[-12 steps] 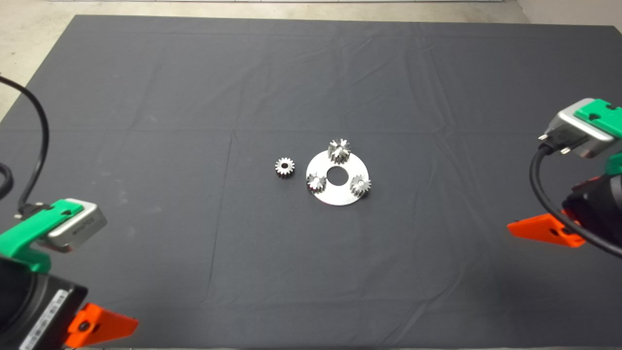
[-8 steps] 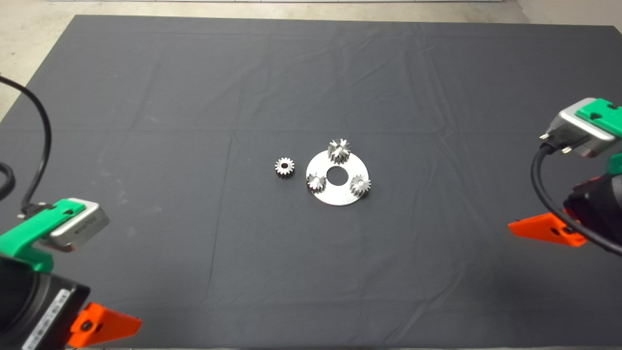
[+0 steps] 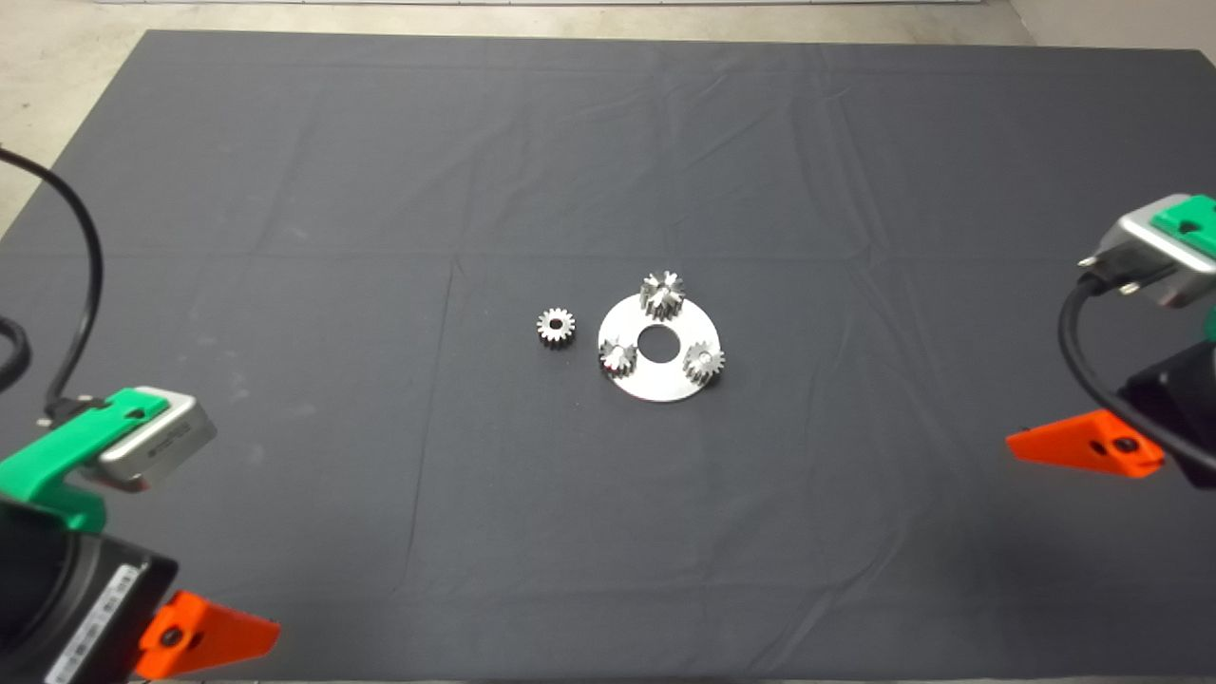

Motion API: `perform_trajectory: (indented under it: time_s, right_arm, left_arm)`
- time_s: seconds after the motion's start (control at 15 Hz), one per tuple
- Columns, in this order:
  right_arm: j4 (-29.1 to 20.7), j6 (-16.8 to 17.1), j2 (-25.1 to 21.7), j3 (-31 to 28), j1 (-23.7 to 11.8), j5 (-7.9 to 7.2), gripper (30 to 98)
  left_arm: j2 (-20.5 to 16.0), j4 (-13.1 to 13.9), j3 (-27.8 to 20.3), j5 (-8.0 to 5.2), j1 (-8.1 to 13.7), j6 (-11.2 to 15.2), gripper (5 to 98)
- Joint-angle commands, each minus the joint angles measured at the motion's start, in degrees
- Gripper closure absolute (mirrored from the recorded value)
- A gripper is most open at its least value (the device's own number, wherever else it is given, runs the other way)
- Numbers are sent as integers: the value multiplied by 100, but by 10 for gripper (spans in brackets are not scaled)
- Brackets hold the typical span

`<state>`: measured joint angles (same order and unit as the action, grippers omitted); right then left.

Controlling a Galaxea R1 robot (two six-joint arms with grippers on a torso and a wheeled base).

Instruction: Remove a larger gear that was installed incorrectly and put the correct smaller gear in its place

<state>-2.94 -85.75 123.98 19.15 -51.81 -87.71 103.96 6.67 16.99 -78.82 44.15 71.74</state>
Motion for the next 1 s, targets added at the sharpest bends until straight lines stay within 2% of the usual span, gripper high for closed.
perform_trajectory:
  time_s: [0.0,0.07,0.13,0.33,0.53,0.73,0.93]
  right_arm:
    - [571,58,193,272,575,-79,308]
    - [780,59,348,409,806,-79,308]
    - [928,58,542,468,879,-79,308]
    - [1390,49,1184,742,901,-123,308]
    - [1725,109,1352,1430,1145,-90,308]
    - [1946,698,1799,2297,1627,-79,308]
    - [2254,973,2208,3166,1991,-35,308]
  left_arm:
    - [-29,107,-75,-10,67,-11,58]
    - [-38,107,-75,-19,67,-11,58]
    - [-38,107,-81,-28,67,-11,58]
    - [-29,107,-75,-28,67,-12,58]
    - [-29,107,-84,-54,67,-11,58]
    - [-29,107,-93,-80,67,-11,58]
    - [-37,114,-93,-89,67,-11,58]
